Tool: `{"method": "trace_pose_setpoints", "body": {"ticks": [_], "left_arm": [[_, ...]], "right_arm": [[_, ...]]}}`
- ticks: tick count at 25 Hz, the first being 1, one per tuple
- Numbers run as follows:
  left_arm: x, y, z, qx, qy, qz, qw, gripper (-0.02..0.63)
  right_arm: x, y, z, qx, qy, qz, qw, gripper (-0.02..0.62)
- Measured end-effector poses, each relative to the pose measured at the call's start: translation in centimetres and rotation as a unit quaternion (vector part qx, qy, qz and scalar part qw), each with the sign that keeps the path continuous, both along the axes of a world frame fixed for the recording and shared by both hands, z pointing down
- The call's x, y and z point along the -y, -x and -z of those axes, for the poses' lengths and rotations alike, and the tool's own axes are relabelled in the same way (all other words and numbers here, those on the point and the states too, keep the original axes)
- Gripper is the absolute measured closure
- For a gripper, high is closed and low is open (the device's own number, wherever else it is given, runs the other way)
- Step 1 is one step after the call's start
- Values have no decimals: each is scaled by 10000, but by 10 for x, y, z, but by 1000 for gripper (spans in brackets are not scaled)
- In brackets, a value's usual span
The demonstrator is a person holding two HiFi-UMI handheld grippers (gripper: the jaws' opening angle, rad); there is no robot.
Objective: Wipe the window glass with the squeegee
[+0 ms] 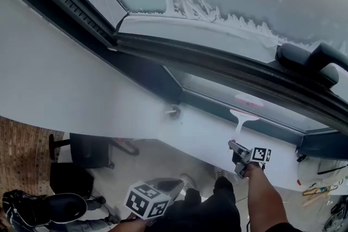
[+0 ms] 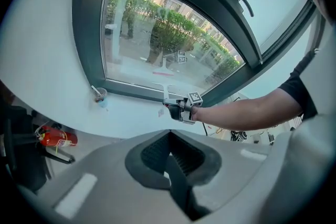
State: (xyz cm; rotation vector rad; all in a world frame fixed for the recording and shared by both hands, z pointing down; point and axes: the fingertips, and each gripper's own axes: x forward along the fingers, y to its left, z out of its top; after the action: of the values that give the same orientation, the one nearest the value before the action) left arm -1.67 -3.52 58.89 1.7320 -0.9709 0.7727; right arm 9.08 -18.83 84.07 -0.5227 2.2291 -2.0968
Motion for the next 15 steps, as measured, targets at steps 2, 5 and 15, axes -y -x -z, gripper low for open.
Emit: {"method": "trace_pose_setpoints", "body": {"ticks": [2, 5, 15], "left_arm": [[0, 0, 0, -10, 3, -32, 10000, 606], [1, 0, 1, -35, -35, -91, 9999, 606], [-10, -5, 16, -310, -355, -397, 9981, 606]], "right_arm": [[0, 0, 1, -3, -9, -9, 10000, 511], [0, 1, 6, 10, -54, -26, 10000, 511], [-18, -1, 60, 99, -269, -253, 9993, 511]]}}
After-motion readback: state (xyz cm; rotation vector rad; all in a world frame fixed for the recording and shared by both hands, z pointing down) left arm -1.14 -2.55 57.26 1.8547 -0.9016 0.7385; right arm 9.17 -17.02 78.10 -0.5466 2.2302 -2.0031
